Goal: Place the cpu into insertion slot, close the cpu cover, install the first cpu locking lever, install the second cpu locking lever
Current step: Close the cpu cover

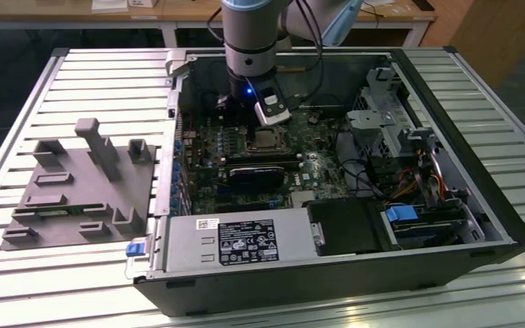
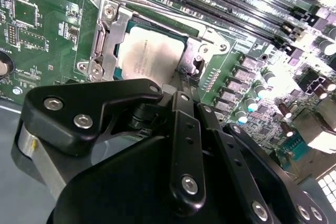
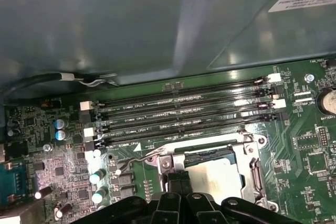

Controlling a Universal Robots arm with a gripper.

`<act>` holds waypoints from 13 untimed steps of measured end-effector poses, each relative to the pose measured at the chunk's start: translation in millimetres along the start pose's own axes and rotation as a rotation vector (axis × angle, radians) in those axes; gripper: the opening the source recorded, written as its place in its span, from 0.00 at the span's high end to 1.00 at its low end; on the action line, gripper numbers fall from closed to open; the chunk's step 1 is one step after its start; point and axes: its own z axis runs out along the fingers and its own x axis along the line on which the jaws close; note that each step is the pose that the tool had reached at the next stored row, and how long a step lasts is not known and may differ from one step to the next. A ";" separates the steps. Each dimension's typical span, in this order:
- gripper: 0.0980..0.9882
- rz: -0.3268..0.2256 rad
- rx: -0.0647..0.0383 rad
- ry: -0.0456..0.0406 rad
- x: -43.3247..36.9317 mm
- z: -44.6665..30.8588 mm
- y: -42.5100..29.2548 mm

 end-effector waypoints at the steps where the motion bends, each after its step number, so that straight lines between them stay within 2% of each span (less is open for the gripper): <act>1: 1.00 0.000 -0.001 0.0003 -0.2 0.5 -0.1; 8: 1.00 0.000 -0.006 0.0012 -0.8 2.6 -0.8; 13: 1.00 0.000 -0.007 0.0012 -4.6 3.1 -0.4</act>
